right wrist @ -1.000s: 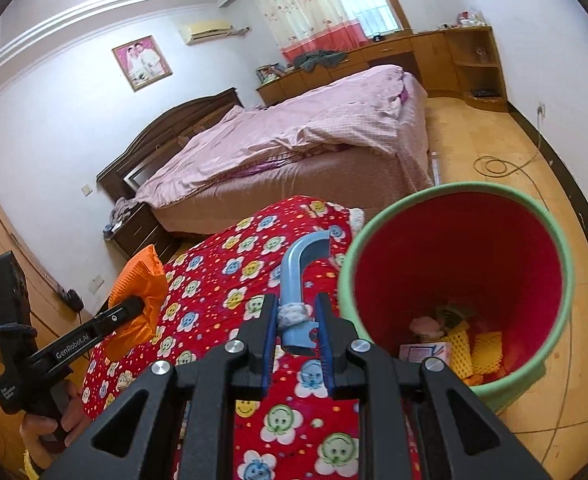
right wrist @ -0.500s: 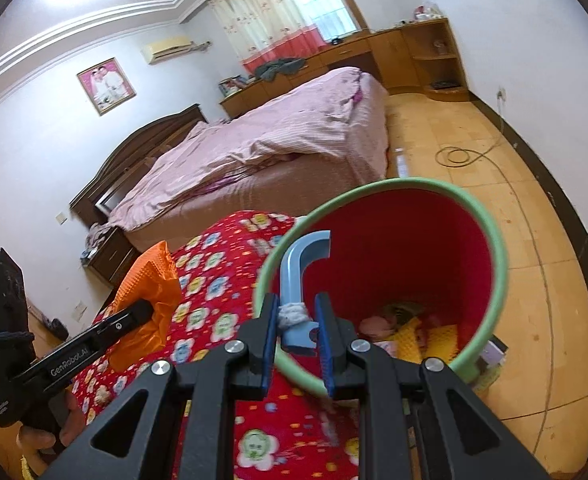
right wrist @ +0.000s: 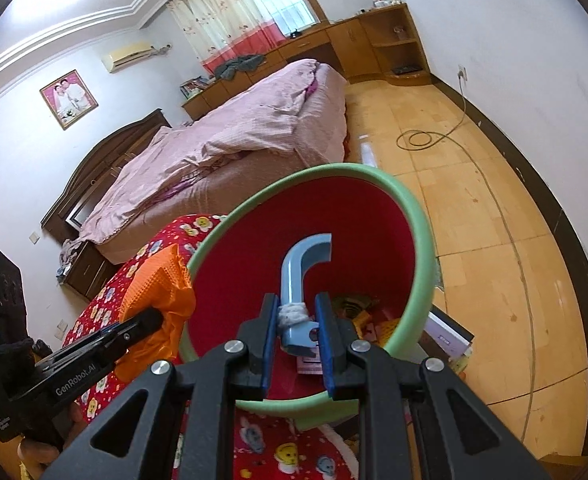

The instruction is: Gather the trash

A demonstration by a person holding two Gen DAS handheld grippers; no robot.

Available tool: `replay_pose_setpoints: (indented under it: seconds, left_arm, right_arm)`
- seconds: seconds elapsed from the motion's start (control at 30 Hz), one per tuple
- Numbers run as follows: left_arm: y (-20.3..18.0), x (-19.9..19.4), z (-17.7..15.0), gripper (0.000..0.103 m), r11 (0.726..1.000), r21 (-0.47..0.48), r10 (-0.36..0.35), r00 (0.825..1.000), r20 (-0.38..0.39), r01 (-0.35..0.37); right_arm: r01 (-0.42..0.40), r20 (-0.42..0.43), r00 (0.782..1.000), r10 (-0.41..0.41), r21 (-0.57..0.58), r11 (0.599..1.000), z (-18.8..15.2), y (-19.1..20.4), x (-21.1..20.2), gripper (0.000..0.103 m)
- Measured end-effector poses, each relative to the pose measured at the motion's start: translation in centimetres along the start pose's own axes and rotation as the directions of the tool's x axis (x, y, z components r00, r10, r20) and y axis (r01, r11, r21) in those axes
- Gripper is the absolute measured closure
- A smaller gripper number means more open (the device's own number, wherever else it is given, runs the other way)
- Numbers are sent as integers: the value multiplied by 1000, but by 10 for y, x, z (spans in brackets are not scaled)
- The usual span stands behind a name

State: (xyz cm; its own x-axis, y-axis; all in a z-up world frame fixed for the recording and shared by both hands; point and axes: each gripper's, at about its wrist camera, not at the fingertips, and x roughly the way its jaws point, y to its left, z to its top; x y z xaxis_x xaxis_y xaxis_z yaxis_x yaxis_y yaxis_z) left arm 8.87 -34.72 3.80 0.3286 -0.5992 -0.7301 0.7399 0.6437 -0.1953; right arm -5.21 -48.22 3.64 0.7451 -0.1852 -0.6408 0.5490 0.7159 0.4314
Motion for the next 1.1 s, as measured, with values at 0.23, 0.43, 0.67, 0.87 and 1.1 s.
replay_pose_setpoints:
  seconds: [0.23,0.43,0.67,0.87,1.1]
  left_arm:
    - [-1,-1,0,67,1000,-1,-23,1000,13,23]
    - [0,-10,-1,65,1000,-7,-8,1000,17,8]
    - [17,-30,-8,65,997,-67,53,998,37,-50]
    - [36,-51,-19,65,988,-125,92,995,42,-86]
    - [58,-74,-33,65,981,-149,131,990,44,-123]
  right_arm:
    - [-4,0,1000,4,1,1000,3,-10,5,81]
    - [-7,-1,1000,7,-18,1000,3,-5,3,80]
    - [3,11,1000,-3,-67,998,-3,9,-10,58]
    - [-16,1,1000,17,-109,994,-16,23,-23,45]
    - [-49,-1,999,49,-144,988,-33,47,-34,29]
